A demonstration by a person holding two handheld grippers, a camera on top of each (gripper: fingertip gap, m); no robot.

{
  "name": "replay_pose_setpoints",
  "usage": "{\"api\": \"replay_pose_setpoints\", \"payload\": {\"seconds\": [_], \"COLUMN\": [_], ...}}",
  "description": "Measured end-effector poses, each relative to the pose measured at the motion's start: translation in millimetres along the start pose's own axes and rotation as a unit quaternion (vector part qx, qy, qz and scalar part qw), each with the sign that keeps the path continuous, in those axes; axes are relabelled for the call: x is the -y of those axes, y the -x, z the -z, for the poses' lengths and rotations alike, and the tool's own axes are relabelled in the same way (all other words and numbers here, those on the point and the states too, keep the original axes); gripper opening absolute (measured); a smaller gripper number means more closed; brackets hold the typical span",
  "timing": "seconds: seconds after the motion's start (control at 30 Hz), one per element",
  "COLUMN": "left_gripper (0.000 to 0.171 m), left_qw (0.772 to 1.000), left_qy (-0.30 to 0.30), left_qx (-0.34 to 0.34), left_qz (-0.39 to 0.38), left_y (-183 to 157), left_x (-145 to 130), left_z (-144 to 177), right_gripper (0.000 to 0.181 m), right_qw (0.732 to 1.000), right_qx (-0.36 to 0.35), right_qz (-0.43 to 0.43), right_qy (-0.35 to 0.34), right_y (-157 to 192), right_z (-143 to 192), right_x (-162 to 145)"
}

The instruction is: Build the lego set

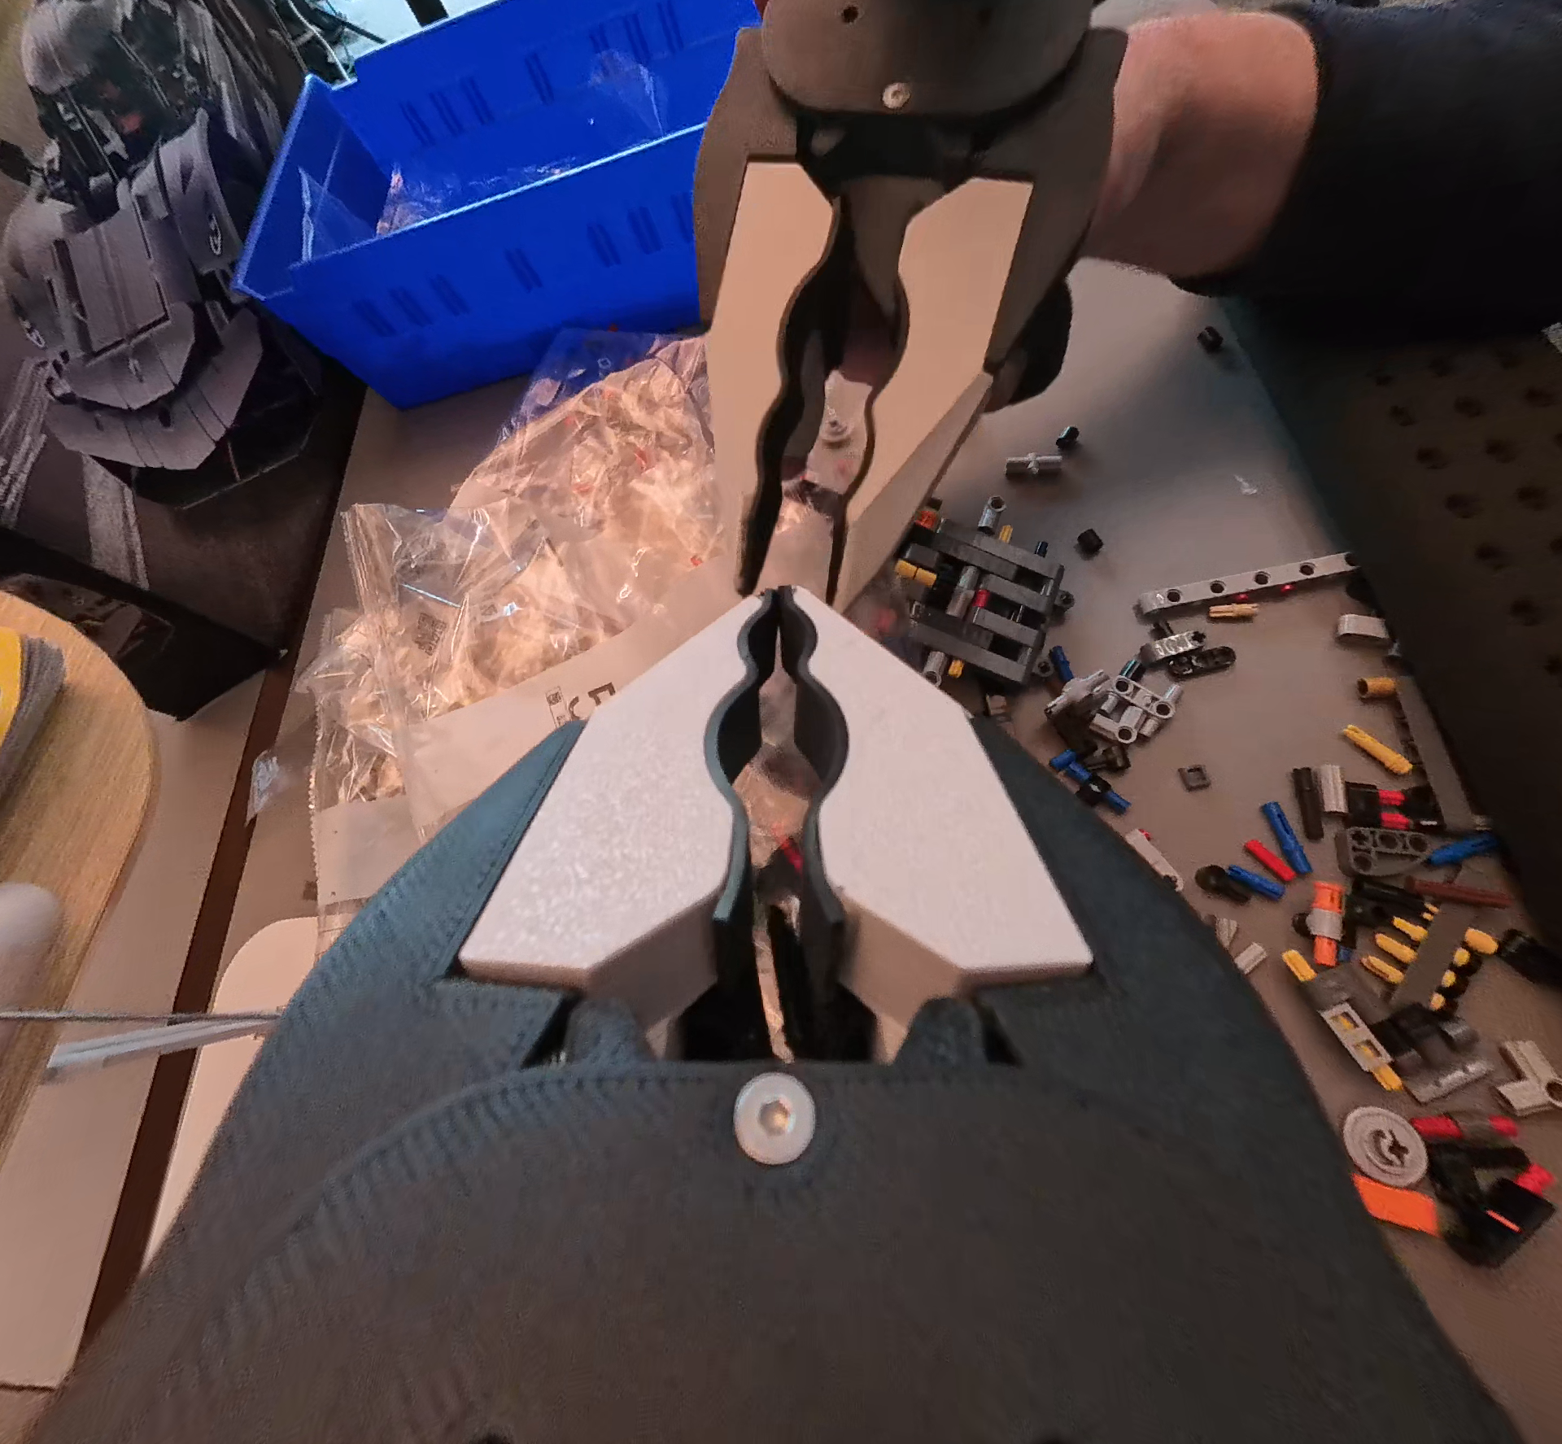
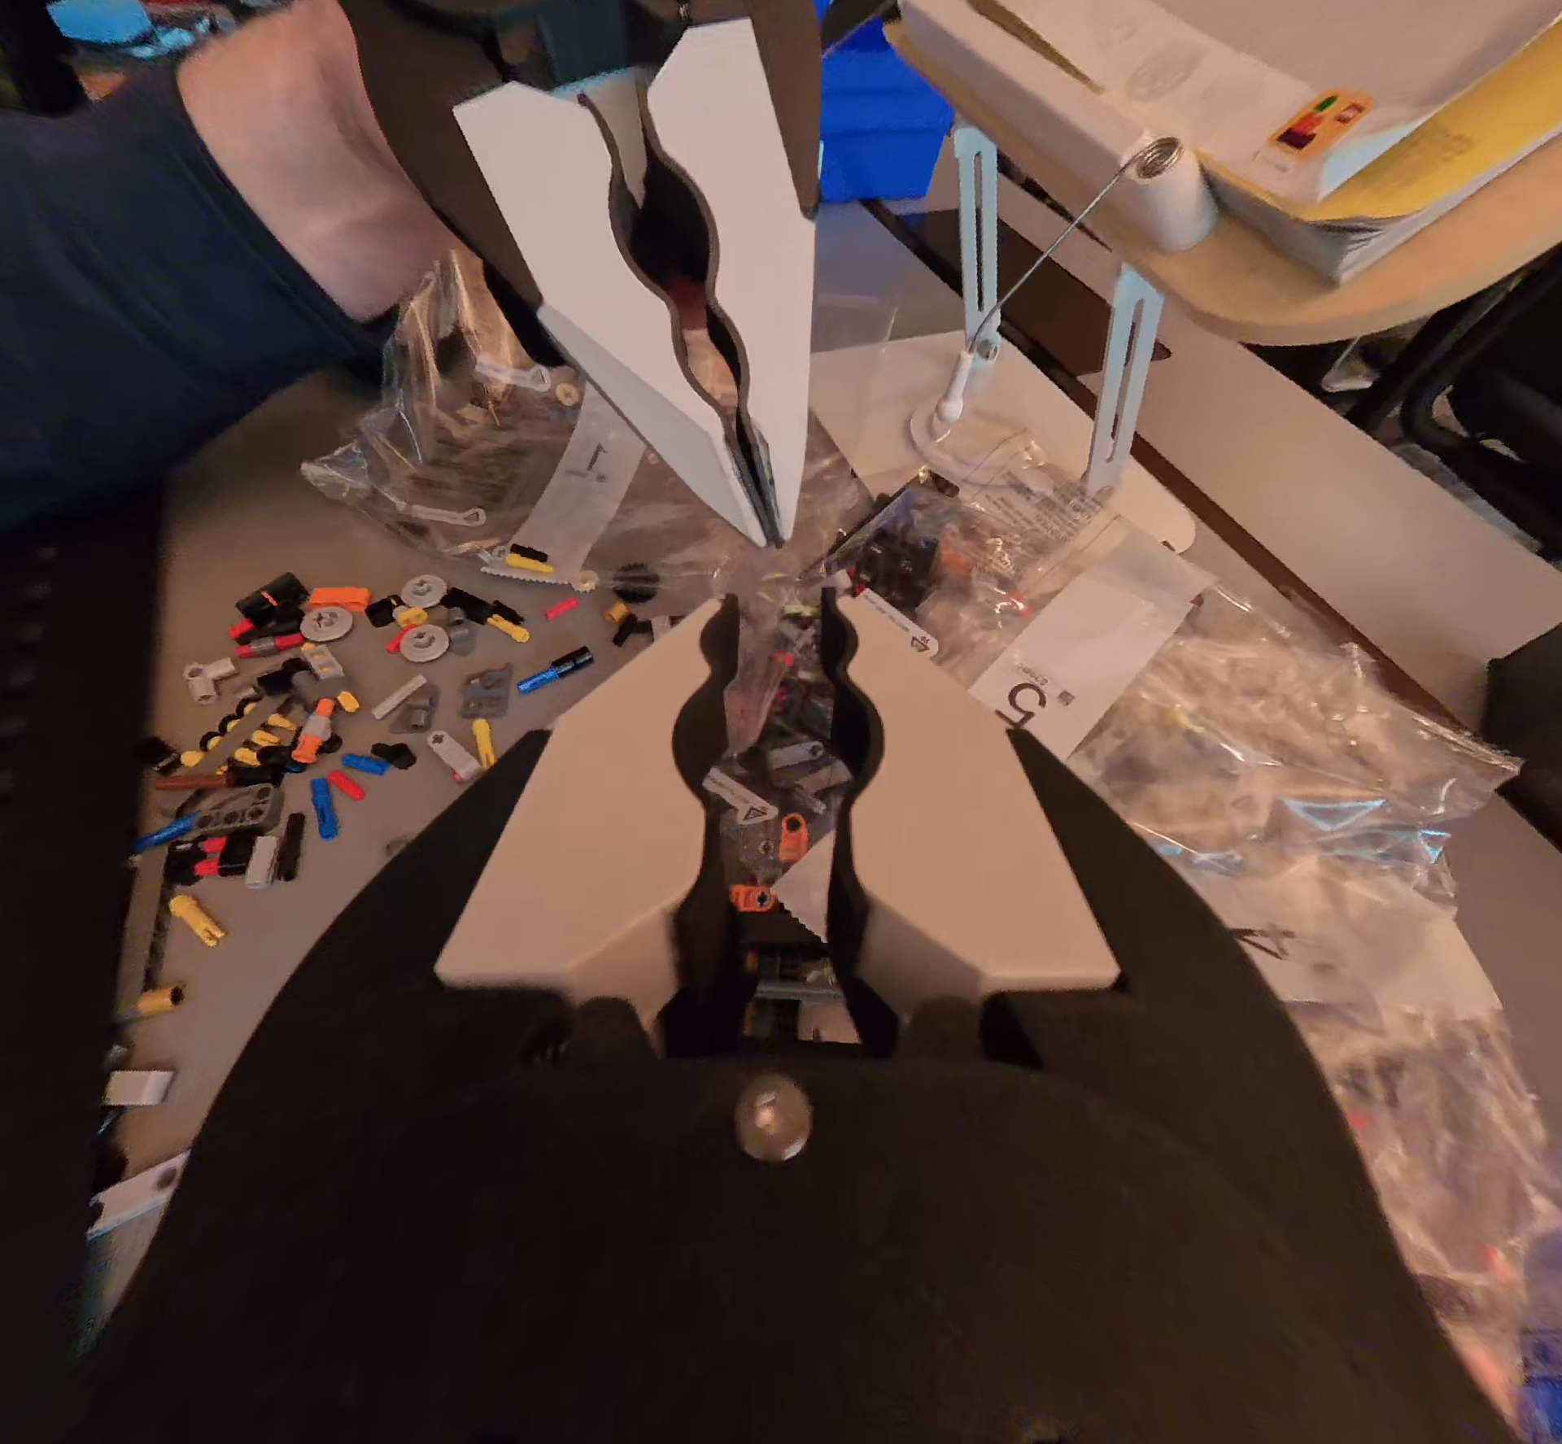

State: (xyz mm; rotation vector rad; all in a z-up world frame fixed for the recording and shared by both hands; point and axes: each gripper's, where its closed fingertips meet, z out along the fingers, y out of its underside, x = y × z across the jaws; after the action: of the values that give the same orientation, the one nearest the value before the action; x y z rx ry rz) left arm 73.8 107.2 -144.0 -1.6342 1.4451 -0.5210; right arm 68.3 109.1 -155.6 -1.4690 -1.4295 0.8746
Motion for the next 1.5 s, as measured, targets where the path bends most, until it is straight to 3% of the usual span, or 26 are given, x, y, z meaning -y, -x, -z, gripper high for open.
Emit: {"api": "replay_pose_setpoints", "payload": {"seconds": [0.2,0.37,0.97,1.5], "left_gripper": [0.000,0.000,0.000,0.000], "left_qw": [1.000,1.000,0.997,0.999], "left_qy": [0.001,-0.002,-0.070,-0.046], "left_qx": [-0.002,-0.002,-0.008,0.001], "left_qz": [-0.002,-0.002,0.007,0.003], "left_y": [-0.5,-0.8,0.8,2.5], "left_x": [0.0,0.6,18.0,13.0], "left_z": [-2.1,-2.2,11.2,10.6], "right_gripper": [0.000,0.000,0.000,0.000], "right_qw": [0.999,0.999,0.993,0.997], "right_qx": [-0.004,-0.012,0.045,-0.020], "right_qz": [0.032,0.041,-0.056,-0.026], "right_qy": [-0.002,0.001,-0.096,-0.072], "right_y": [4.8,2.8,3.7,-12.5], "right_z": [-1.5,-0.7,15.7,16.4], "right_x": [2.4,2.1,28.0,21.8]}}
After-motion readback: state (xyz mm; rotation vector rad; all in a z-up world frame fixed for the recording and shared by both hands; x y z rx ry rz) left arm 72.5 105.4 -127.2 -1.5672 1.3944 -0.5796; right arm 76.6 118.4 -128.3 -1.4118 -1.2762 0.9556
